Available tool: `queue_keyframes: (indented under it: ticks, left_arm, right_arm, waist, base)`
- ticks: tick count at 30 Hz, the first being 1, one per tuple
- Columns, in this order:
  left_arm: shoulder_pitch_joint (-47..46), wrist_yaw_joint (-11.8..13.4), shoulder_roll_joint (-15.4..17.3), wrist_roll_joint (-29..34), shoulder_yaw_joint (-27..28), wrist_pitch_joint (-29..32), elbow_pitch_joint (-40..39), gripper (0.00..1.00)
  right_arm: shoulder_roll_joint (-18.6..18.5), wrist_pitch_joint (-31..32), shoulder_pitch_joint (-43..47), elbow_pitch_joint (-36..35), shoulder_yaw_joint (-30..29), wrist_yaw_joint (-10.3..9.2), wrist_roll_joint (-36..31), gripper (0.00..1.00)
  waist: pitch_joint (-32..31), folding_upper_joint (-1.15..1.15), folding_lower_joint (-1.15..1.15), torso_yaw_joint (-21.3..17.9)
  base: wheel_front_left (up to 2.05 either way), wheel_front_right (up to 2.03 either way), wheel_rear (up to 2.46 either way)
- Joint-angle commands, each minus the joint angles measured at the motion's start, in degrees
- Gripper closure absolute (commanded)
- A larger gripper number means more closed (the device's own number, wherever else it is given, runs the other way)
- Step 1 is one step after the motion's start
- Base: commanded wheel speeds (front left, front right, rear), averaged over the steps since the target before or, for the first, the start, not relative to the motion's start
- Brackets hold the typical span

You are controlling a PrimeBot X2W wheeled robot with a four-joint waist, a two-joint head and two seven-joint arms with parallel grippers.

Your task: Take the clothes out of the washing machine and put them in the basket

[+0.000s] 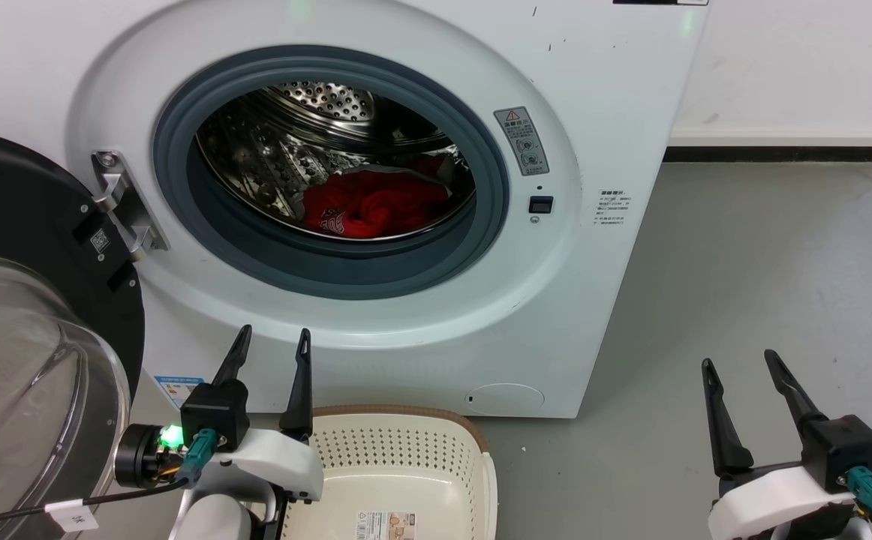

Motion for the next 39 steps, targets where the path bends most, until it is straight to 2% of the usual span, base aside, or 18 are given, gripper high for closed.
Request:
queue_keyframes:
  ticks: [1,12,22,29,39]
  left_arm:
    - [-0.57,-0.05,-0.03,0.29,0.03,-0.16,0.1,0.0]
    - [-3.74,0.06,-0.18,0.93,0.61,-0.16,1.42,0.0]
    - [-14.82,-1.28,1.62,0.18,1.74,-0.15,8.7,0.0]
    - [-25.68,-1.83,5.9,0.58,2.71,0.87,17.76,0.0]
    - [-40.74,-2.87,14.44,2.12,2.84,6.07,27.46,0.0]
  right_arm:
    - [0.07,0.02,0.13,-0.28,0.06,-0.04,-0.13,0.0]
    - [0.07,0.28,-1.5,-1.65,0.47,-0.04,-0.45,0.0]
    - [0.08,-0.04,-5.63,-2.89,1.92,-0.04,-0.21,0.0]
    - [0.09,-1.67,-8.87,-2.16,2.91,-0.04,0.96,0.0]
    - [0.12,-5.15,-13.9,0.92,5.43,-0.04,4.31,0.0]
  waist:
    - [0.02,0.0,0.0,0.01]
    - [2.64,0.0,0.0,-0.92]
    - [11.06,0.0,0.0,-6.61]
    - [18.87,0.0,0.0,-11.81]
    - [28.16,0.0,0.0,-17.88]
  base:
    - [0.0,0.0,0.0]
    - [0.0,0.0,0.0]
    - [0.0,0.0,0.0]
    - [0.0,0.0,0.0]
    - [0.0,0.0,0.0]
